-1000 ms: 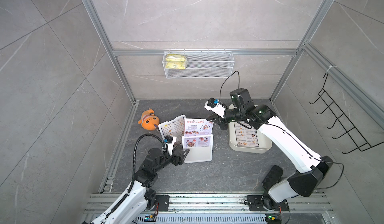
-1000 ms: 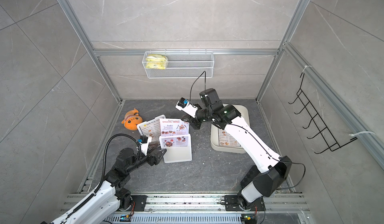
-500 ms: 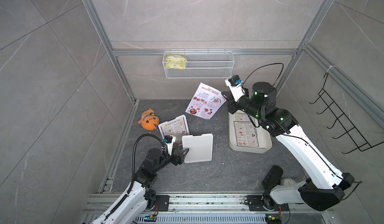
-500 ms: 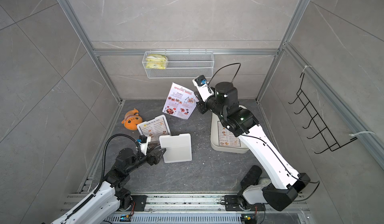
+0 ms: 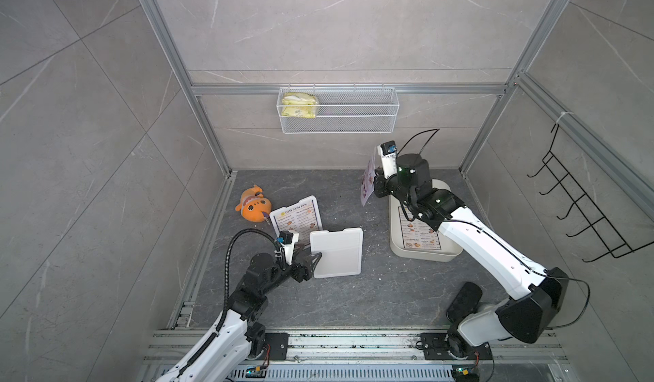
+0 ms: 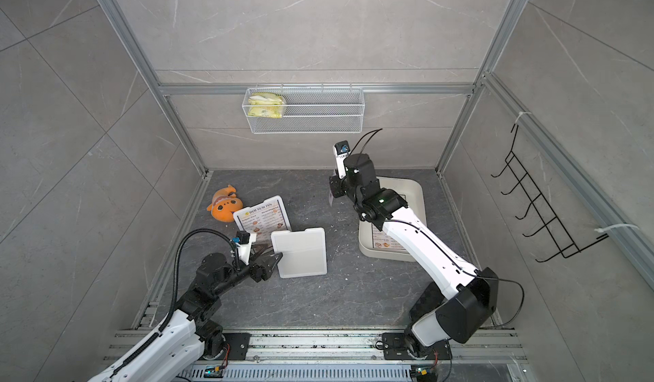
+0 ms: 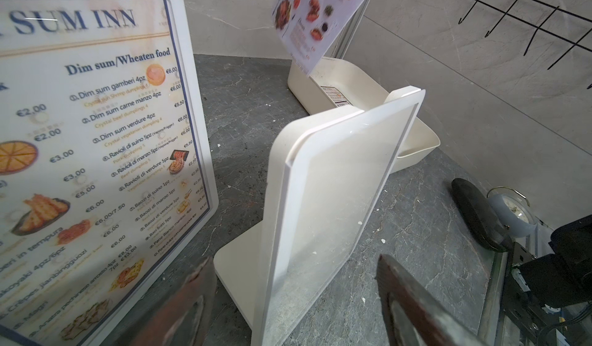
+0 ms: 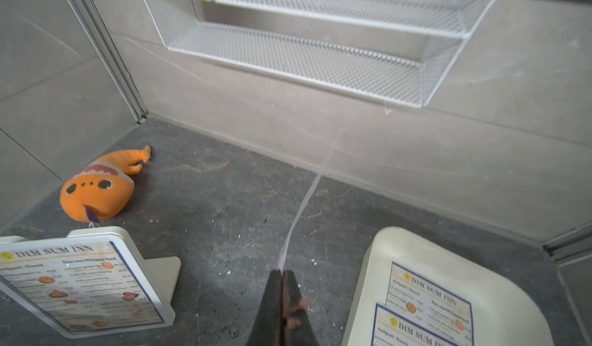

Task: Replace the menus in the menu holders
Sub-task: Place the menu at the center of the board.

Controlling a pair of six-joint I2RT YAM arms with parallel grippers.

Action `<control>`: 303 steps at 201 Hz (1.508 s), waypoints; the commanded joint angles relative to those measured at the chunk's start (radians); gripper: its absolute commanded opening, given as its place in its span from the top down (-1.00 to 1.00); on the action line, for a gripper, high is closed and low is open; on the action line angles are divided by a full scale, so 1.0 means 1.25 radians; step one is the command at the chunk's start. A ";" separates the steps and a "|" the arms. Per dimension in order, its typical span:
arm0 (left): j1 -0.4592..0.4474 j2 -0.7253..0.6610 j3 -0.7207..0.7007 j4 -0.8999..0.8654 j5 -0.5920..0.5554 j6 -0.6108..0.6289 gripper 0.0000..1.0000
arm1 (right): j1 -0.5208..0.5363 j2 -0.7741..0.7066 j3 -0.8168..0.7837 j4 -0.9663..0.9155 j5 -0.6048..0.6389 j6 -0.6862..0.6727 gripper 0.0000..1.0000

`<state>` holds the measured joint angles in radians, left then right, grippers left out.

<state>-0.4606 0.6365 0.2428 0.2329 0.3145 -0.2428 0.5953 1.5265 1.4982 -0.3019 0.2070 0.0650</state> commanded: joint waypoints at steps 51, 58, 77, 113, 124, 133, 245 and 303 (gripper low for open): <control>-0.002 0.015 0.036 0.021 -0.009 -0.013 -0.64 | -0.012 0.047 -0.079 0.162 -0.088 0.162 1.00; -0.002 0.017 0.036 0.020 -0.010 -0.013 -0.64 | -0.026 0.049 -0.090 0.162 -0.092 0.182 1.00; -0.002 0.018 0.036 0.020 -0.015 -0.013 -0.64 | -0.076 0.068 -0.125 0.156 -0.128 0.243 1.00; -0.002 0.026 0.040 0.018 -0.022 -0.015 -0.64 | -0.114 0.139 -0.162 0.147 -0.129 0.245 1.00; -0.002 0.025 0.044 0.013 -0.024 -0.018 -0.64 | -0.115 0.163 -0.162 0.138 -0.110 0.231 1.00; -0.002 0.022 0.047 0.011 -0.027 -0.021 -0.64 | -0.117 0.180 -0.161 0.135 -0.093 0.218 1.00; -0.002 -0.076 0.108 -0.118 -0.143 -0.072 -0.59 | -0.118 0.326 -0.094 0.060 0.054 0.108 1.00; -0.003 -0.029 0.298 -0.287 -0.174 -0.171 -0.50 | -0.117 0.264 -0.106 0.051 0.036 0.119 -0.06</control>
<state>-0.4606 0.5652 0.4812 -0.0242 0.1181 -0.3824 0.4454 1.9221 1.3563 -0.2138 0.2409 0.2150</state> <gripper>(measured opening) 0.763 0.482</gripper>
